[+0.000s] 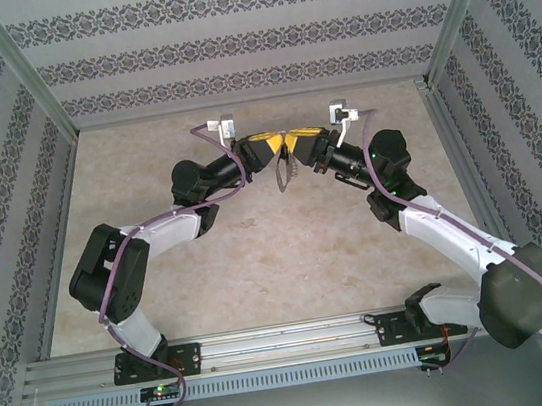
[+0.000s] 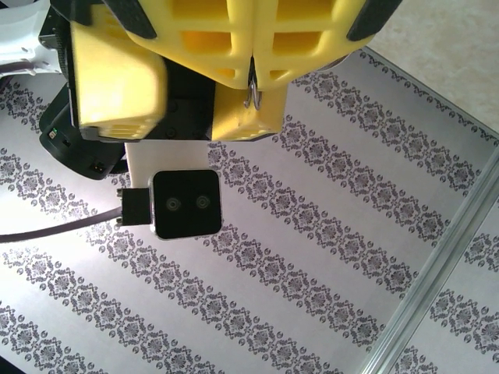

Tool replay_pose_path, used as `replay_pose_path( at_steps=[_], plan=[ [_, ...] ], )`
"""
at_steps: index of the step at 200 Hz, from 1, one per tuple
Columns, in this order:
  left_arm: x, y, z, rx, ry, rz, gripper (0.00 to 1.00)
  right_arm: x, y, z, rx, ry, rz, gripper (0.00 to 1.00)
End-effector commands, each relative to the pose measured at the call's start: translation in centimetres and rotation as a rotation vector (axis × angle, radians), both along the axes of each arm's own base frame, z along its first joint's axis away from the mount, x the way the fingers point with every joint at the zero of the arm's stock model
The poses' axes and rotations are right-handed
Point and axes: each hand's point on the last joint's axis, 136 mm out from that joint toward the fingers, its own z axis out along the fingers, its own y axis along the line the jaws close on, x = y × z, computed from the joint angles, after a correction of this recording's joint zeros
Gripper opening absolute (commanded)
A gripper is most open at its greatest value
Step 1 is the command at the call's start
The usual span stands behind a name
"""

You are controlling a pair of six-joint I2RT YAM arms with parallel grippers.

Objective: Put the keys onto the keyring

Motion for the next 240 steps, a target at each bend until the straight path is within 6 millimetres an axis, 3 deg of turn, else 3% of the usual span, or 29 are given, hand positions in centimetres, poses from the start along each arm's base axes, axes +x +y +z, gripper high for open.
replay_pose_path(
  at_steps=[1,60,113,199,240],
  plan=[
    [-1.1,0.4,3.1,-0.061,-0.098,-0.015,0.0,-0.6,0.3,1.0,0.014,-0.036,0.022,0.43],
    [-1.1,0.4,3.0,-0.06,-0.097,-0.015,0.0,0.0,-1.3,0.7,0.026,-0.022,-0.029,0.43],
    [-1.2,0.3,3.0,-0.06,-0.096,-0.019,0.0,0.3,-0.8,0.5,0.03,-0.014,-0.012,0.41],
    [-1.3,0.4,2.8,-0.057,-0.093,-0.019,0.0,0.6,0.2,0.6,0.028,-0.013,0.018,0.26],
    [-1.2,0.4,2.7,-0.055,-0.091,-0.018,0.0,0.4,0.4,0.8,0.029,-0.016,0.028,0.26]
  ],
)
